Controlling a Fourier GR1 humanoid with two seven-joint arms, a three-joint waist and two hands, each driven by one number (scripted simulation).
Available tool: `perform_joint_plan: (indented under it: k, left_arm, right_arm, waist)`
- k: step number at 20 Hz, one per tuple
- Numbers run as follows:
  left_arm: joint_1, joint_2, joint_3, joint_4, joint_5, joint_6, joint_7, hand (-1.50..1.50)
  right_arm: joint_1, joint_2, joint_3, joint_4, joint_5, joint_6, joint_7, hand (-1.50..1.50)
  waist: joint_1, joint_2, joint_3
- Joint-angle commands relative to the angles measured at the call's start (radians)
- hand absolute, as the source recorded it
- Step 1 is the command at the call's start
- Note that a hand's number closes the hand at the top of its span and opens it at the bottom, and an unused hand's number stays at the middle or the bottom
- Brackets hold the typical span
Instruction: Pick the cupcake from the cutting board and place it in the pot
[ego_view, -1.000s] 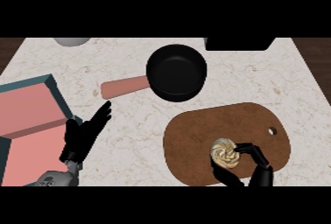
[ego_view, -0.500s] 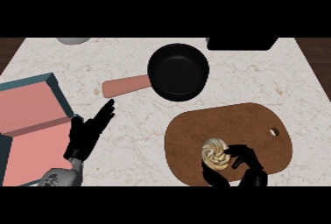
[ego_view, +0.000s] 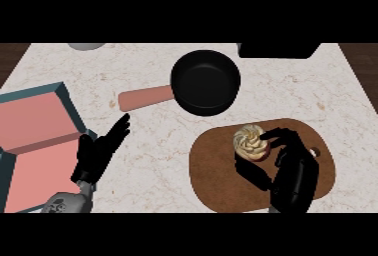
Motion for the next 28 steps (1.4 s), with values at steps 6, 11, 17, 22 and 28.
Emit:
perform_joint_plan:
  k: [6,11,17,22,28]
  left_arm:
    - [-0.017,-0.016,-0.022,0.030,-0.017,-0.015,-0.019,0.00]
    - [-0.046,-0.023,-0.001,0.033,-0.007,-0.007,-0.007,0.00]
    - [-0.064,-0.018,-0.003,0.012,-0.003,-0.013,0.051,0.00]
    - [-0.034,-0.002,0.003,0.003,0.001,-0.037,0.004,0.00]
    - [-0.042,-0.029,-0.029,0.020,-0.025,-0.028,-0.010,0.00]
  right_arm:
    - [-0.589,0.000,-0.088,0.152,0.044,0.502,0.428,1.50]
    - [-0.834,0.000,-0.164,0.421,-0.054,0.566,0.445,1.50]
    - [-0.995,0.000,-0.241,0.746,-0.030,0.670,0.400,1.50]
    - [-1.110,-0.011,-0.293,1.000,-0.013,0.753,0.399,1.50]
    - [-1.143,0.000,-0.470,1.194,-0.203,0.741,0.479,1.50]
  waist:
    - [0.034,0.007,0.003]
    - [0.028,0.008,0.005]
    - [0.033,0.012,0.005]
    - [0.049,0.015,0.005]
    - [0.066,0.024,0.006]
